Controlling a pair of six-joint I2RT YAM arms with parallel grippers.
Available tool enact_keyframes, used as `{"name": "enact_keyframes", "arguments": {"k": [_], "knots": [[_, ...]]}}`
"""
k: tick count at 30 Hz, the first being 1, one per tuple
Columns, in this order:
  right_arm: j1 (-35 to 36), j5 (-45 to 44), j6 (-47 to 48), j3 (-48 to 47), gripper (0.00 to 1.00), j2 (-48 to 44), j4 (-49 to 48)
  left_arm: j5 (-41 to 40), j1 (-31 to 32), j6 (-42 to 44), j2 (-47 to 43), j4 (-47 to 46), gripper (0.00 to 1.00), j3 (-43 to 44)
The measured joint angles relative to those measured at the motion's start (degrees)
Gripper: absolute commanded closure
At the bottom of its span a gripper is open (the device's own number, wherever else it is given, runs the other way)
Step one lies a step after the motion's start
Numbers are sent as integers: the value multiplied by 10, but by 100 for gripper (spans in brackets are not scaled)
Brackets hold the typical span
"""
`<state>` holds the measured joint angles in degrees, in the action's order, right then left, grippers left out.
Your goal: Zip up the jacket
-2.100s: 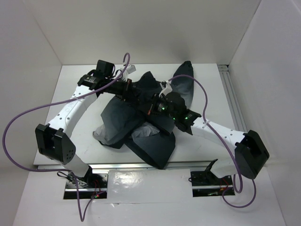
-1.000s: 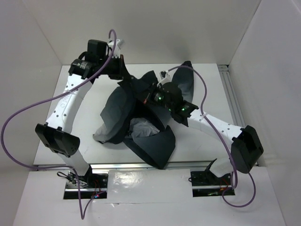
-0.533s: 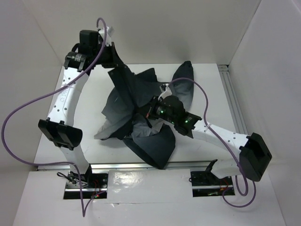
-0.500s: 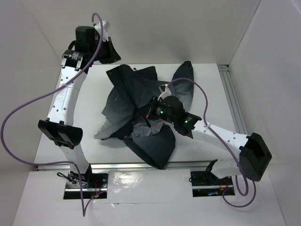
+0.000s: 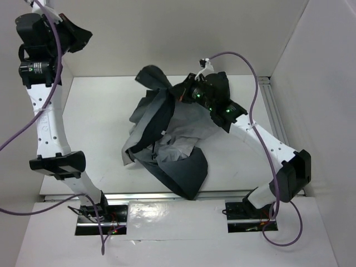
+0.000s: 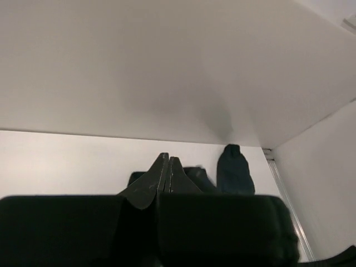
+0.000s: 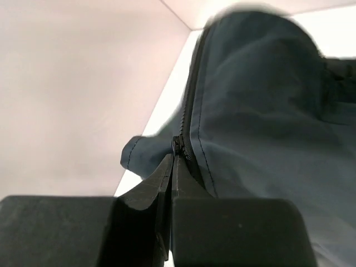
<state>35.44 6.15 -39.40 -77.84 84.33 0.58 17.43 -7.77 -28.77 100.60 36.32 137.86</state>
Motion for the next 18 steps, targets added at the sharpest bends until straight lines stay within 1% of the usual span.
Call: {"name": "enact_keyframes", "arguments": {"k": [2,4,7,8,9,11,12,13,14,16,17,18], "knots": [[-3,17,12,-8,100,0,-3,31,-17,-8,-15,-12,100,-28],[1,40,15,6,100,0,-12,70,-17,-17,-37,-27,100,-85],[9,64,14,64,100,-7,-21,116,6,-27,-57,-39,100,-181],[12,70,14,88,100,-11,-21,126,17,-29,-59,-40,98,-211],[17,76,14,111,100,-16,-19,134,32,-30,-59,-42,91,-247],[26,84,14,157,100,-28,-19,141,57,-29,-59,-36,81,-314],[31,86,14,179,100,-36,-18,140,69,-28,-59,-30,74,-348],[35,88,14,200,100,-45,-19,140,81,-28,-59,-25,56,-383],[39,90,14,220,100,-55,-18,139,89,-26,-60,-20,45,-413],[44,91,13,247,100,-70,-18,130,106,-28,-62,-11,28,-465],[46,91,13,255,100,-74,-18,122,114,-28,-63,-6,8,-485],[47,91,13,260,100,-77,-19,113,122,-29,-66,1,6,-500]]}}
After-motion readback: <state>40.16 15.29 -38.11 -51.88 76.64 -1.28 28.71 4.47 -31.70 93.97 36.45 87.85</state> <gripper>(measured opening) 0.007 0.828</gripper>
